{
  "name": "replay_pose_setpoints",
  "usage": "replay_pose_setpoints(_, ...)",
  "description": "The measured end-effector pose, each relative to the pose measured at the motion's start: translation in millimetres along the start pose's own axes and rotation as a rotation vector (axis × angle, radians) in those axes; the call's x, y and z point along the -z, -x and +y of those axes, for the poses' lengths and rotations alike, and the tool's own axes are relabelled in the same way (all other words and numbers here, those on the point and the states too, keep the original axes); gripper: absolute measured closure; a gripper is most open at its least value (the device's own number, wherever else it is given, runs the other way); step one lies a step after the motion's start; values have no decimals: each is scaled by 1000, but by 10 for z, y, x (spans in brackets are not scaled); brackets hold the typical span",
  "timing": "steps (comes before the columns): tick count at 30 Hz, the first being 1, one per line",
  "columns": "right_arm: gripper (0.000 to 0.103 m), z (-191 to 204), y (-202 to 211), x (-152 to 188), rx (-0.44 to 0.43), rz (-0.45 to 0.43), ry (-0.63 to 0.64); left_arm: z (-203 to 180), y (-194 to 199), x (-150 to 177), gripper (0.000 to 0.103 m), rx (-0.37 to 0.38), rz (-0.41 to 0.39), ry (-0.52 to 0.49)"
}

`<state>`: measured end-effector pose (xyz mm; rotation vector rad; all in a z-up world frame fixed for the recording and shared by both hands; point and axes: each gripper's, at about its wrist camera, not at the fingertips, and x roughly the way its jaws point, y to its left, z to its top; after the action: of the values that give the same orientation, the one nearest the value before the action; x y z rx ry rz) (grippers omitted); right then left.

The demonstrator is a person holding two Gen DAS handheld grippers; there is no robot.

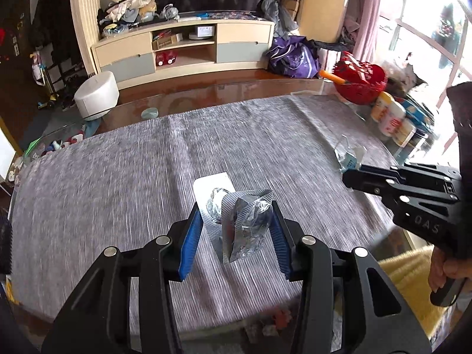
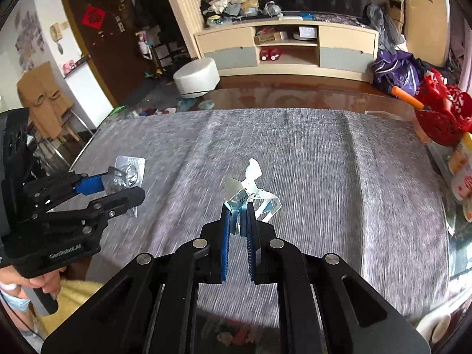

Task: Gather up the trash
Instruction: 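Lower both held items into the bin and open both tools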

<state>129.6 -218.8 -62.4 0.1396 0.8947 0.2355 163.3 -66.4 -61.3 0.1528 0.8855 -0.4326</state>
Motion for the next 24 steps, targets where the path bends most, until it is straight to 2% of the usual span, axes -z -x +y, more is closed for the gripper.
replay_pose_setpoints(6,91,170,238,400,-7,8,19,-150,333,481,60,19,-5,11)
replay_pose_setpoints(12,91,271,281,858,-28,48,17,-284,474,954,60,31,17,16)
replay_pose_setpoints(18,91,293,143,1304,-44,118,6,-395,377,1424,60,54,75,45)
replay_pose_setpoints(24,91,291,-69,1664,-55,182,-19,-436,99,1887,60,74,153,83)
